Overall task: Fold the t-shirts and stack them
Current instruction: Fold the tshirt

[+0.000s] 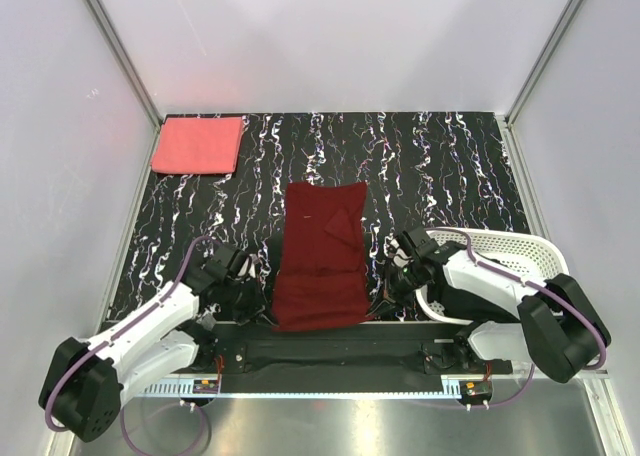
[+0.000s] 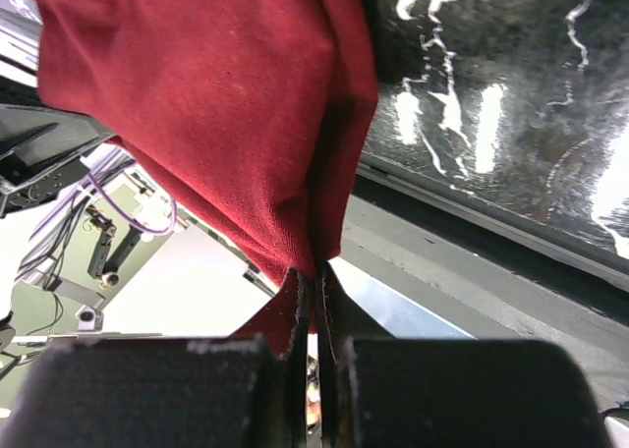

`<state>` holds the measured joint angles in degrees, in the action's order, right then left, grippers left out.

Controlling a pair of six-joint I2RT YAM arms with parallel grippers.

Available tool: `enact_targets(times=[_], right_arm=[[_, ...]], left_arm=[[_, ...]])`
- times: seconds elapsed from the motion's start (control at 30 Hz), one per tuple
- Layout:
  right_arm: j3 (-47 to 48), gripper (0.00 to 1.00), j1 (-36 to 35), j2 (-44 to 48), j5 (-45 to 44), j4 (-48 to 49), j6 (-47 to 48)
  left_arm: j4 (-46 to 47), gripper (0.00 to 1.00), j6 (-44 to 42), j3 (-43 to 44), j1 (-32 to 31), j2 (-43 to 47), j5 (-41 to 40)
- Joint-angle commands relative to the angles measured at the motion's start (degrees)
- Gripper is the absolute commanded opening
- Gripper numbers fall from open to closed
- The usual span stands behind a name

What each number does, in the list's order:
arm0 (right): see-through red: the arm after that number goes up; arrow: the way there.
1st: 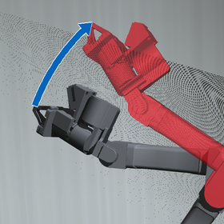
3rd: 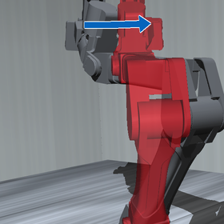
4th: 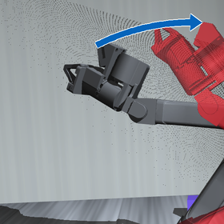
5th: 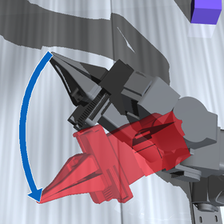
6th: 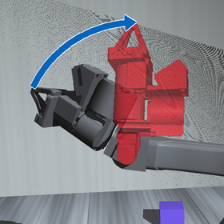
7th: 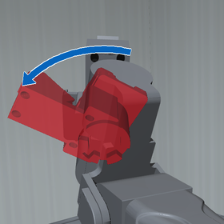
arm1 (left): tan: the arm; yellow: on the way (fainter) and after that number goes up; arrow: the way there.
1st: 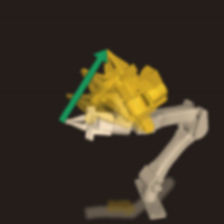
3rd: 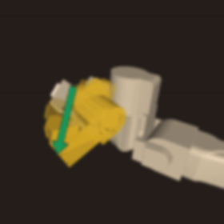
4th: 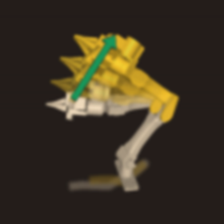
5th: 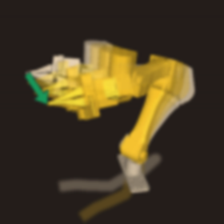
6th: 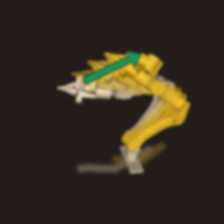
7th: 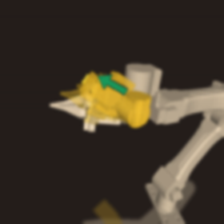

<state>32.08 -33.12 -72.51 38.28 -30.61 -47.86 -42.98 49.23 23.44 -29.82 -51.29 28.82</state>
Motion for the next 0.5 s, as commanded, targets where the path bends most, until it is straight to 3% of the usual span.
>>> enact_targets(times=[0.0, 0.1, 0.23, 0.47], right_arm=[[-0.5, 0.0, 0.1, 0.2, -2.4, -1.6, 0.6], [1.9, 0.0, 0.0, 1.9, -3.5, -3.6, 0.8], [11.0, 0.0, 0.2, 1.4, -9.4, -8.3, 3.1], [27.1, 0.0, 4.3, -13.5, -9.5, -10.5, 8.9]], left_arm=[[-3.0, 0.06, -0.5, -0.7, -0.1, 0.9, -1.1], [-3.8, 0.06, -2.7, 4.2, -0.1, -0.8, -2.1], [-6.3, 0.06, -9.0, 21.8, -0.1, -8.7, -8.1], [-9.0, 0.05, -17.6, 42.4, 4.0, -30.6, -10.1]])
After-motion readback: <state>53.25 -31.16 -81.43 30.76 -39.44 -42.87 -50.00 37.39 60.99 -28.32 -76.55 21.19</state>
